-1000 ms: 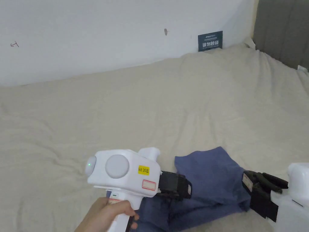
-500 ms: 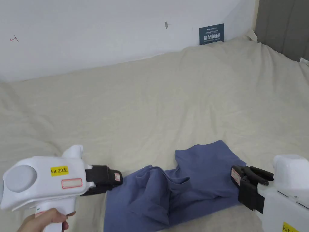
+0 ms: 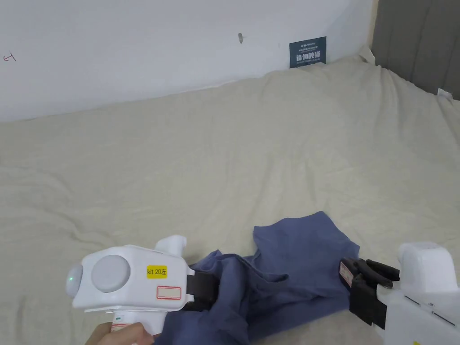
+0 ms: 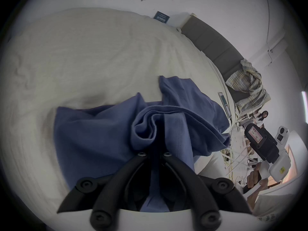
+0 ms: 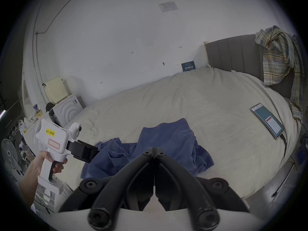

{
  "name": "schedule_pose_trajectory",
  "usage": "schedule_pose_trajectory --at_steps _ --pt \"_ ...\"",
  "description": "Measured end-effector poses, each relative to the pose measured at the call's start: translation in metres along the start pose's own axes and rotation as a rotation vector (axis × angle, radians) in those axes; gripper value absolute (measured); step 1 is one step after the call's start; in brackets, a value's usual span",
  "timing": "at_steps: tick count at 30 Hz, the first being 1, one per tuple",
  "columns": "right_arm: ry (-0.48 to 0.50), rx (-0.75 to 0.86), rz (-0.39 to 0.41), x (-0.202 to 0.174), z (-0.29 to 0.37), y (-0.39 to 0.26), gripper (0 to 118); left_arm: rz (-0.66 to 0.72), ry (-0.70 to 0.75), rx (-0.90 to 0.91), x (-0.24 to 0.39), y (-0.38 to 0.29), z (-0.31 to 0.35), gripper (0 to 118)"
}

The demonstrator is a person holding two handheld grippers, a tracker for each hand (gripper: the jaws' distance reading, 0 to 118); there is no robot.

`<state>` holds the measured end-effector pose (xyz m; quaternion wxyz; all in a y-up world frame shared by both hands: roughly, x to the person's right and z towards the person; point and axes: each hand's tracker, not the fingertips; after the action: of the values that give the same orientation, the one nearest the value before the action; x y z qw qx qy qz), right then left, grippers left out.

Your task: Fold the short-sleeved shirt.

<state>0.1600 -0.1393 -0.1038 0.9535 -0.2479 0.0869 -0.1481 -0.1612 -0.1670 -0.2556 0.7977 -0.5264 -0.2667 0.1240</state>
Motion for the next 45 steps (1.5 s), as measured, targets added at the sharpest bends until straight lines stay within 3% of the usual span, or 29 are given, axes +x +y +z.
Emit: schedule_pose_trajectory --at_steps 5,10,15,17,22,25,28,31,32,35,39,43,45 --pt "-0.004 -0.015 -0.014 0.007 -0.002 -0.003 0 -0.044 0.005 -0.058 0.027 0.01 -0.031 10" --pt "-0.028 -0.016 -0.009 0.013 0.0 -0.002 0 -0.015 -0.189 -0.051 0.052 0.026 -0.048 10" --pt "-0.037 -0.011 -0.034 0.018 0.003 0.001 0 -0.061 -0.174 -0.075 0.076 0.037 -0.067 10" --pt "-0.041 -0.011 -0.031 0.018 0.004 0.002 0 -0.041 -0.251 -0.061 0.072 0.037 -0.058 10" --pt "-0.035 0.0 -0.011 0.01 0.008 0.007 0 -0.038 -0.198 0.064 0.044 0.03 0.004 10" --pt "-0.028 0.007 0.005 0.002 0.007 0.008 0 0.054 -0.179 0.146 0.005 0.016 0.047 10" --pt "-0.006 -0.001 0.005 -0.007 0.003 0.007 0 0.078 -0.063 0.206 -0.033 -0.01 0.081 10" --pt "0.011 -0.013 0.018 -0.019 -0.005 0.007 0 0.203 -0.101 0.203 -0.074 -0.035 0.093 11" --pt "0.015 -0.019 0.026 -0.024 -0.007 0.007 0 0.242 -0.111 0.177 -0.085 -0.041 0.095 25" --pt "0.029 -0.027 0.059 -0.04 -0.011 0.006 0 0.263 -0.125 0.175 -0.106 -0.055 0.089 99" --pt "0.042 -0.045 0.097 -0.058 -0.017 0.005 0 0.399 -0.32 0.157 -0.123 -0.06 0.067 106" --pt "0.038 -0.053 0.117 -0.07 -0.02 0.006 0 0.413 -0.349 0.124 -0.136 -0.05 0.035 107" --pt "0.038 -0.055 0.121 -0.073 -0.022 0.007 0 0.401 -0.445 0.138 -0.132 -0.042 0.029 106"
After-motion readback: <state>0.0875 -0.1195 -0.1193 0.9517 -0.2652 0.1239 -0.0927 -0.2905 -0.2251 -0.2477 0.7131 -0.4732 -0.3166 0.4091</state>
